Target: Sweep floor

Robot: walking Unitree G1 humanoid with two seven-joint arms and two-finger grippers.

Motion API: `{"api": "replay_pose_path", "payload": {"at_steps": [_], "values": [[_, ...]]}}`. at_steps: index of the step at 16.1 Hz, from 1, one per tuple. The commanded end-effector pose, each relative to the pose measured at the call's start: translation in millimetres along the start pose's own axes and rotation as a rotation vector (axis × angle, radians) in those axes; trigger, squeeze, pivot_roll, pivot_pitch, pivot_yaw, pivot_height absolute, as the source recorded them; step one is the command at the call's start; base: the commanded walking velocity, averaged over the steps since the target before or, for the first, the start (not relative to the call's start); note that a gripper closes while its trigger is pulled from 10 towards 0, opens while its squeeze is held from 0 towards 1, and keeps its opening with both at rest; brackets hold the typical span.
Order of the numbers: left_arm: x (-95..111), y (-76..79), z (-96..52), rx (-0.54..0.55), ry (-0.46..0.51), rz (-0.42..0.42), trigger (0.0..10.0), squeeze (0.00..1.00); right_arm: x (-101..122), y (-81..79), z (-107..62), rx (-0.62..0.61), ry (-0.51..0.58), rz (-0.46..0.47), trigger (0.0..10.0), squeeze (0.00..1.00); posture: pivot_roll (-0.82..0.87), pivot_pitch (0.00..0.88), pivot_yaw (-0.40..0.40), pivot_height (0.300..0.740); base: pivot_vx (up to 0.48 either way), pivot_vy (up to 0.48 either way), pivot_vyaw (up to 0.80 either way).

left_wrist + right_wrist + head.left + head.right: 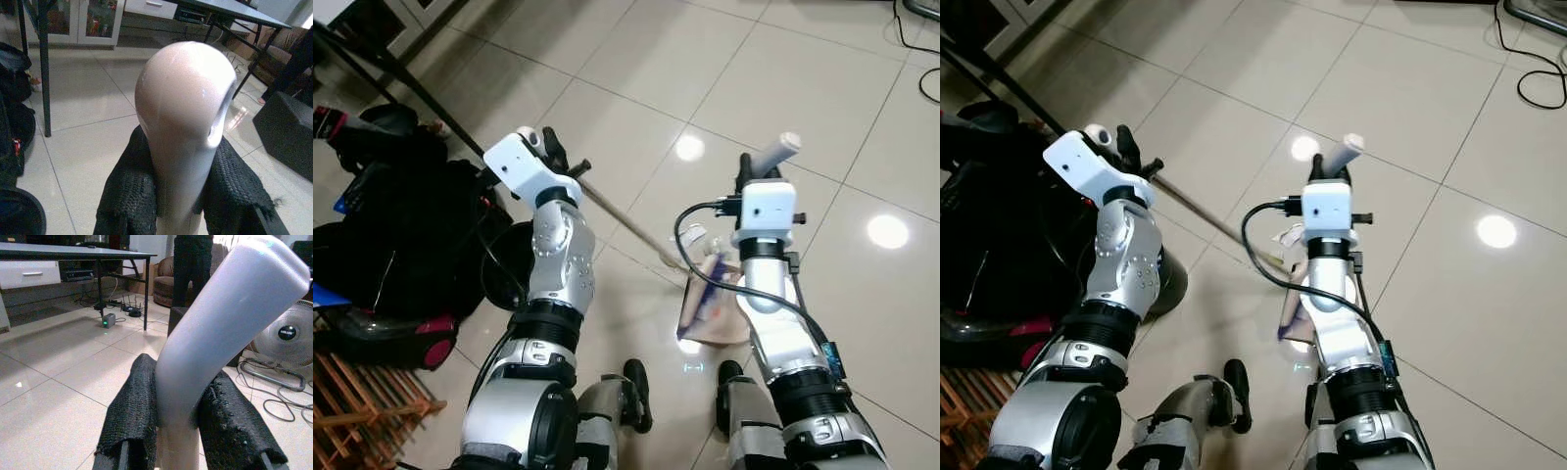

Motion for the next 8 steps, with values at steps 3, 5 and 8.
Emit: {"api": "replay_pose_path", "payload": {"at_steps": [3, 5, 8], "values": [[-8, 75.1, -15.1, -0.161, -0.051, -0.192, 10.0, 0.00, -19, 4.1, -3.6, 0.017, -0.078, -0.014, 10.0, 0.00, 0.07, 0.244, 0.164, 0.740, 0.000, 0.000, 0.00], [9, 77.2, -9.3, -0.321, 0.000, -0.037, 10.0, 0.00, -25, 16.3, -0.6, 0.003, -0.087, -0.024, 10.0, 0.00, 0.06, 0.189, 0.145, 0.740, 0.000, 0.000, 0.00], [29, 68.3, -2.6, -0.412, 0.042, 0.055, 10.0, 0.00, -30, 27.6, -1.4, -0.013, -0.096, -0.022, 10.0, 0.00, 0.04, 0.143, 0.131, 0.740, 0.000, 0.000, 0.00]]}}
Point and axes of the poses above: a point about 5 cm out from each wrist's last joint towards the gripper, its own z axis pointing out of the wrist towards the gripper, its own x axis along the axis of the wrist's last joint, y = z × x, the point moved 2 cm from there along z, pointing out of the wrist towards the gripper, and after that the axes turned 7 degrees about -z, right-handed, at the moved point
